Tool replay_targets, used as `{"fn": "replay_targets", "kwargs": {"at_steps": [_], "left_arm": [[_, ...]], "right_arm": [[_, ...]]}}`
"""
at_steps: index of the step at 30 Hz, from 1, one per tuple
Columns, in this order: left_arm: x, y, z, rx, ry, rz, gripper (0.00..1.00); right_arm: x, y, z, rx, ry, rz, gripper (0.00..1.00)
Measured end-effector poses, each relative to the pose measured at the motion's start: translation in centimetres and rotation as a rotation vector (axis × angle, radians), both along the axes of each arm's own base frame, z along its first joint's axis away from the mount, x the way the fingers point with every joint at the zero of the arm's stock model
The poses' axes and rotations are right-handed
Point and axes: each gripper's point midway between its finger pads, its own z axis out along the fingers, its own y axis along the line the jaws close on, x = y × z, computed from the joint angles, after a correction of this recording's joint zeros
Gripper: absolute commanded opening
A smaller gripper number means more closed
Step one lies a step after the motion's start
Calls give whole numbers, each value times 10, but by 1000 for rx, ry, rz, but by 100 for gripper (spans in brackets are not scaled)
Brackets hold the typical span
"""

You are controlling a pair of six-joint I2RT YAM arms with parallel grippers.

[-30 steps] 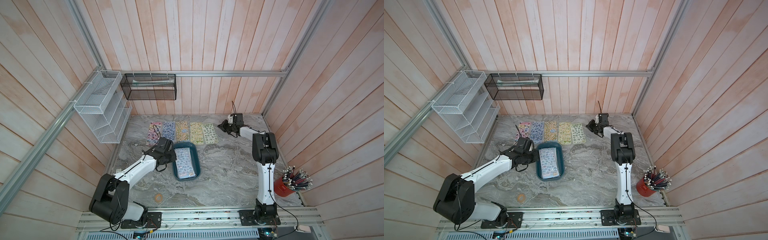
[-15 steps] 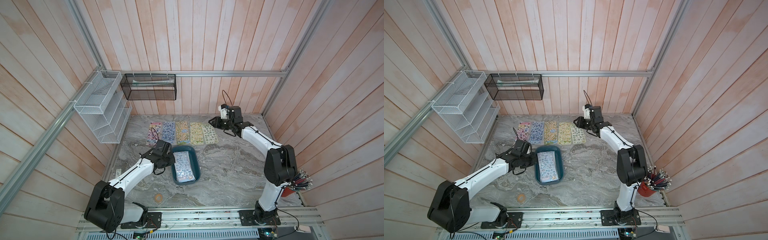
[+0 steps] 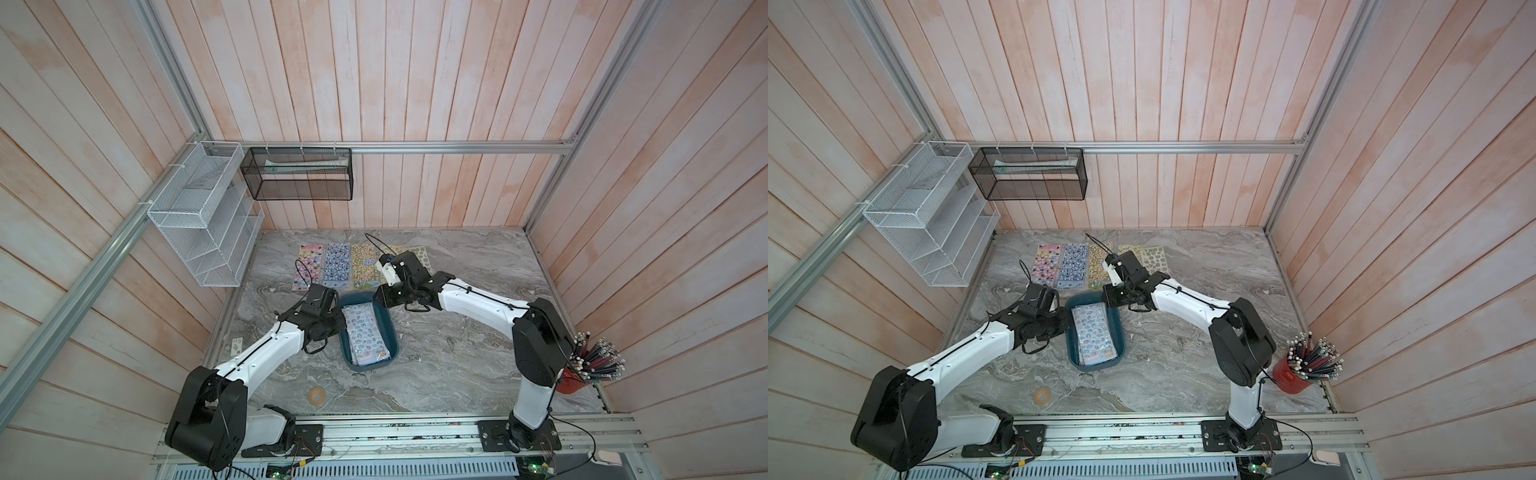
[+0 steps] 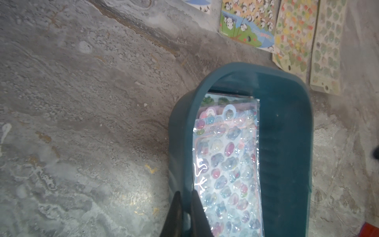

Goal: Take the stickers out of the storage box
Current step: Pick up the sticker from the storage box.

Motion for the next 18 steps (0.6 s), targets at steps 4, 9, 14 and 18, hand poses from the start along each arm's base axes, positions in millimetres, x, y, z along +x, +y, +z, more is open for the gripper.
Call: {"fn": "replay_targets", "kwargs": {"at_steps": [4,9,14,18], "left_arm": [[4,5,1,-10,-7,18,1],[4,5,-1,-25,-4,19,1],[5,4,0,-34,-9,17,1],[5,4,0,-38,-8,15,1]], "right_arm": [[-11,5,-32,-74,34,14,27],[-11,15,-54,-133,42,18,28],[-6,24,-67,-160,31,19,29],[-3,32,-70,-159,25,29,36]]}}
